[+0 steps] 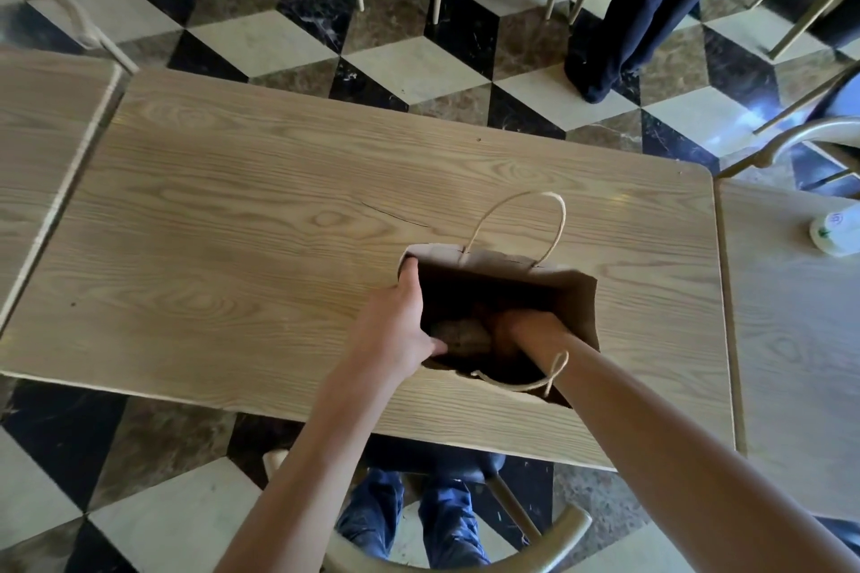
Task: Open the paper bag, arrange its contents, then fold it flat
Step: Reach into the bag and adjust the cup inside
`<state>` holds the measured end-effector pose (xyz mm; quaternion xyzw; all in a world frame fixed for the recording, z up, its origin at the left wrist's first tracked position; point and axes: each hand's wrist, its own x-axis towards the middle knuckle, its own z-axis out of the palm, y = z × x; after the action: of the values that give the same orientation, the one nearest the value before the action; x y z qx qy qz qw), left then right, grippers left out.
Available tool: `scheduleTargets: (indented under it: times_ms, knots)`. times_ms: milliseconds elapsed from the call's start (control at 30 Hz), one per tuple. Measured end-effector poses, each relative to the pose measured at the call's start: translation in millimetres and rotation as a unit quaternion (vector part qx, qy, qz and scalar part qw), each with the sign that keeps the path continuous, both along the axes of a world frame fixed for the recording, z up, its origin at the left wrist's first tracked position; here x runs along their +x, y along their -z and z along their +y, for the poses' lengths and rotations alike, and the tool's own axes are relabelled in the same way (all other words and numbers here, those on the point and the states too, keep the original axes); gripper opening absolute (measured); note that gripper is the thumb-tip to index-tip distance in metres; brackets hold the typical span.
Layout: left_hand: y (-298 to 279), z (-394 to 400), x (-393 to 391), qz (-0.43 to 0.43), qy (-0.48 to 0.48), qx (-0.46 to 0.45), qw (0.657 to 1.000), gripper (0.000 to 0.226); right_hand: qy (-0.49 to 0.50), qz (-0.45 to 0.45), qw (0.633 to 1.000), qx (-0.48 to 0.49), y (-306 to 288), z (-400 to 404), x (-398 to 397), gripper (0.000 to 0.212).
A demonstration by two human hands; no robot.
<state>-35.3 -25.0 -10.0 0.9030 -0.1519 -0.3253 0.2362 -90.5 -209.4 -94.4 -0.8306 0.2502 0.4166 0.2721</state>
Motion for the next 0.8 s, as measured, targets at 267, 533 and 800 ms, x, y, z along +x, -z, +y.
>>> scheduleTargets:
  times_ms: [267,533,800]
  knots:
    - [2.4,-1.4,3.4,0.036,0.012,0.027,0.999,0.125,0.209,-0.041,0.973,0.085,23.3,1.0,11.1,0.037]
    - [3.0,0.0,3.3,0.03,0.009,0.009,0.999,0.124,-0.159,0.011,0.987,0.003,7.2,-4.7,29.9,0.056]
    - [4.1,0.6,3.6,-0.002,-0.002,-0.002,1.0,0.118,0.152,0.114,0.972,0.139,-24.1,-5.9,50.9,0.03]
